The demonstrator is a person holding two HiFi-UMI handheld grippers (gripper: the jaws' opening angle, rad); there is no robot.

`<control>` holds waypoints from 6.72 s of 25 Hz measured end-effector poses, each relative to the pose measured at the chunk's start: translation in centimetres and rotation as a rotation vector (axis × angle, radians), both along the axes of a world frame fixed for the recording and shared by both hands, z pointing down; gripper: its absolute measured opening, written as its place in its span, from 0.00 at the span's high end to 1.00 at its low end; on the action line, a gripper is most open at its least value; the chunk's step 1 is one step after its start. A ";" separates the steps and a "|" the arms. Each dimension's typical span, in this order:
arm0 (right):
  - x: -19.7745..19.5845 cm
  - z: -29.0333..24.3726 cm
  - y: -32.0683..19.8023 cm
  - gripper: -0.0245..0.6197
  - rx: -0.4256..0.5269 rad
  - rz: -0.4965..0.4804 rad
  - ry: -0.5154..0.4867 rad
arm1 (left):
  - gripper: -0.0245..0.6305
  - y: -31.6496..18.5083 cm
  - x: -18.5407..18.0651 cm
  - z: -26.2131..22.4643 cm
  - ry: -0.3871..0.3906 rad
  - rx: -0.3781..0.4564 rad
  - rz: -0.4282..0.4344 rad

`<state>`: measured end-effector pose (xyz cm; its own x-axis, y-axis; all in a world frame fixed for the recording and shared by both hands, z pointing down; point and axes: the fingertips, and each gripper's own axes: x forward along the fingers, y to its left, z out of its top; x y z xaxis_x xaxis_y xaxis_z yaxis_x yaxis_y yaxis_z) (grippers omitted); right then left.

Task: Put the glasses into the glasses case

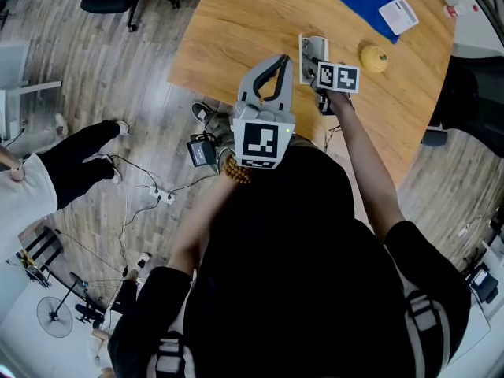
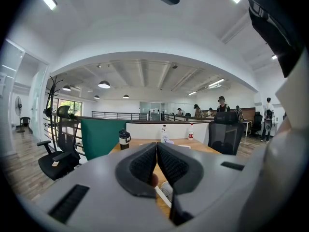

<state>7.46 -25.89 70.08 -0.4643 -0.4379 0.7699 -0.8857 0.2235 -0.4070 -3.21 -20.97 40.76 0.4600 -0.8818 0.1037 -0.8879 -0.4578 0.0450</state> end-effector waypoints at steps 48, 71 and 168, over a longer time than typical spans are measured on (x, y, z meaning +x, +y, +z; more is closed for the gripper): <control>4.5 4.1 -2.7 0.44 -0.060 -0.082 0.190 | 0.93 0.3 0.3 0.4 -0.028 -0.010 -0.002; 6.3 4.0 -2.3 0.54 -0.031 -0.045 0.247 | 0.93 0.8 0.3 0.4 -0.030 -0.005 0.005; -4.2 -21.4 3.3 0.95 0.968 -0.098 0.265 | 0.93 -2.2 -0.8 3.4 0.016 0.164 -0.084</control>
<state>3.24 -22.55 48.64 -0.3969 -0.8986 0.1868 -0.8814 0.4300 0.1954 -3.99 -23.17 44.14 0.3843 -0.9218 -0.0512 -0.9231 -0.3843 -0.0101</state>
